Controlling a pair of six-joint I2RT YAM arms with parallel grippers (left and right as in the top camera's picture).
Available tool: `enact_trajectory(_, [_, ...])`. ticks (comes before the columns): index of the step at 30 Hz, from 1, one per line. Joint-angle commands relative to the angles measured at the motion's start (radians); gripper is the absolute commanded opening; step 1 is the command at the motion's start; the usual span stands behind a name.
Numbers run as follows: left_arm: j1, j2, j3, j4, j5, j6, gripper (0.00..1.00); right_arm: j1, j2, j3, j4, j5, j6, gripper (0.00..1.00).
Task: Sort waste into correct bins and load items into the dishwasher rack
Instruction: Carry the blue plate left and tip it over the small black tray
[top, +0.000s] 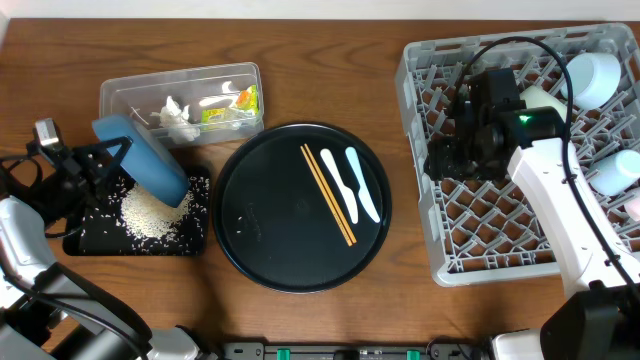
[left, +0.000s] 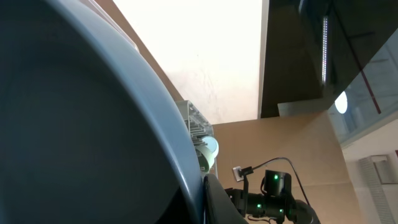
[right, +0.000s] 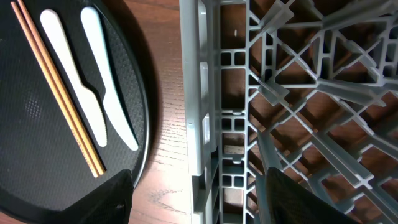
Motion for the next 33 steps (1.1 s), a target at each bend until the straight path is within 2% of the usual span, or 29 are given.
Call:
enact_trajectory(1, [0.002, -0.001, -0.004, -0.004, 0.051, -0.003, 0.06, 0.004, 0.002, -0.002, -0.001, 0.003, 0.003, 0.65])
enact_trajectory(7, [0.003, -0.001, -0.004, -0.003, 0.007, -0.015, 0.06, 0.004, 0.002, -0.002, -0.001, 0.003, 0.003, 0.65])
enact_trajectory(9, [0.003, -0.001, -0.004, -0.004, -0.115, -0.072, 0.06, 0.004, 0.002, -0.002, -0.001, 0.003, 0.003, 0.65])
enact_trajectory(11, [0.003, -0.001, -0.004, -0.009, -0.253, -0.179, 0.06, 0.004, 0.002, -0.002, -0.001, 0.003, 0.003, 0.65])
enact_trajectory(12, [0.003, -0.001, -0.004, -0.013, -0.237, -0.188, 0.06, 0.004, 0.002, -0.002, -0.002, 0.003, 0.003, 0.65])
enact_trajectory(14, [0.003, -0.002, -0.004, -0.014, 0.010, -0.068, 0.06, 0.004, 0.002, -0.002, -0.004, 0.003, 0.003, 0.65])
enact_trajectory(15, [0.002, -0.004, 0.001, -0.039, 0.048, -0.034, 0.06, 0.004, 0.002, -0.002, -0.005, 0.003, 0.003, 0.65])
enact_trajectory(17, [0.008, -0.013, 0.000, -0.042, 0.037, 0.003, 0.06, 0.004, 0.002, -0.002, -0.005, 0.003, 0.003, 0.65])
enact_trajectory(18, [0.011, -0.013, 0.000, -0.042, -0.014, -0.006, 0.06, 0.004, 0.002, -0.002, -0.004, 0.003, 0.003, 0.65])
enact_trajectory(21, [0.016, -0.011, -0.002, -0.045, -0.247, -0.164, 0.06, 0.004, 0.002, -0.002, -0.003, 0.004, 0.002, 0.65])
enact_trajectory(22, [0.016, -0.011, -0.002, -0.052, -0.221, -0.159, 0.06, 0.003, 0.002, -0.002, -0.003, 0.004, 0.002, 0.65])
enact_trajectory(24, [0.016, -0.011, -0.002, -0.056, 0.058, -0.004, 0.06, 0.004, 0.002, -0.002, -0.003, 0.010, 0.002, 0.66])
enact_trajectory(26, [0.017, -0.016, 0.003, -0.063, 0.018, 0.002, 0.06, 0.004, 0.002, -0.002, -0.003, 0.011, 0.002, 0.66])
enact_trajectory(28, [0.022, -0.014, 0.003, -0.063, -0.155, -0.087, 0.06, 0.004, 0.002, -0.002, 0.000, 0.011, 0.002, 0.66])
enact_trajectory(29, [0.021, -0.013, 0.002, -0.069, -0.154, -0.114, 0.06, 0.004, 0.002, -0.002, 0.000, 0.011, 0.002, 0.66])
enact_trajectory(31, [0.011, -0.019, 0.006, -0.108, 0.048, 0.034, 0.06, 0.004, 0.002, -0.002, -0.002, 0.011, 0.002, 0.66])
enact_trajectory(33, [0.001, -0.033, 0.010, -0.100, 0.024, 0.059, 0.06, 0.004, 0.002, -0.002, -0.004, 0.011, -0.002, 0.65])
